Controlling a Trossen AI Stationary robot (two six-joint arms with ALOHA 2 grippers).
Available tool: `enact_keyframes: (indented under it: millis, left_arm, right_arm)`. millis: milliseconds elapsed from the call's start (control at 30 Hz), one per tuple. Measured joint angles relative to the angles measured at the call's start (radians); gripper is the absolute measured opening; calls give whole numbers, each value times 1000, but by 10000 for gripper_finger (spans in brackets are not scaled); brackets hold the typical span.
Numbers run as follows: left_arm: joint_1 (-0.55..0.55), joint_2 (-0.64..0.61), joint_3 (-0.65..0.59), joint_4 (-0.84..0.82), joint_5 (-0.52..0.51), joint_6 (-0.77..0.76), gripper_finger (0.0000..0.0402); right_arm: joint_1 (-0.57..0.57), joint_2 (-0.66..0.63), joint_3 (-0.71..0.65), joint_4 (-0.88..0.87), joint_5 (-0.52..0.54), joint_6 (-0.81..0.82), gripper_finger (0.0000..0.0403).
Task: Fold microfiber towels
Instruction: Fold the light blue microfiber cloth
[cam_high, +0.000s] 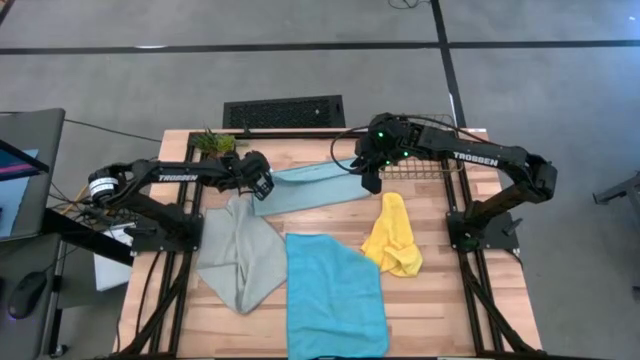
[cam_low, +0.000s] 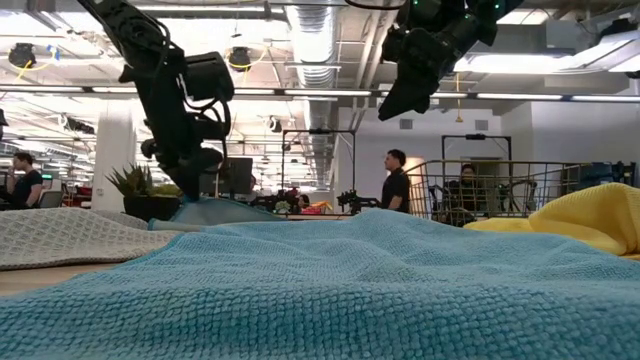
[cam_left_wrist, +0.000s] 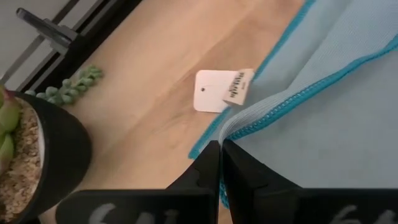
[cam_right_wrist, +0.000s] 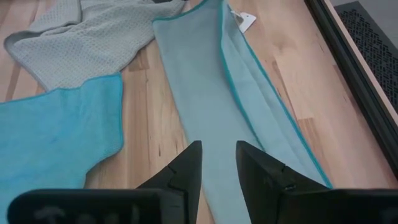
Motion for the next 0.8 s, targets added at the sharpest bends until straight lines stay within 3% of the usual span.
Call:
enact_keyframes:
  millis: [367,567,800]
  left_arm:
    - [23,0,0,2,35,-2,0]
    - [23,0,0,2,34,-2,0]
    - [26,0,-1,3,28,-2,0]
  right_arm:
    - [0,22,0,14,4,-60,122]
    - [7,97,-1,107,-35,-176,122]
    - [25,207,-1,195,-35,-186,122]
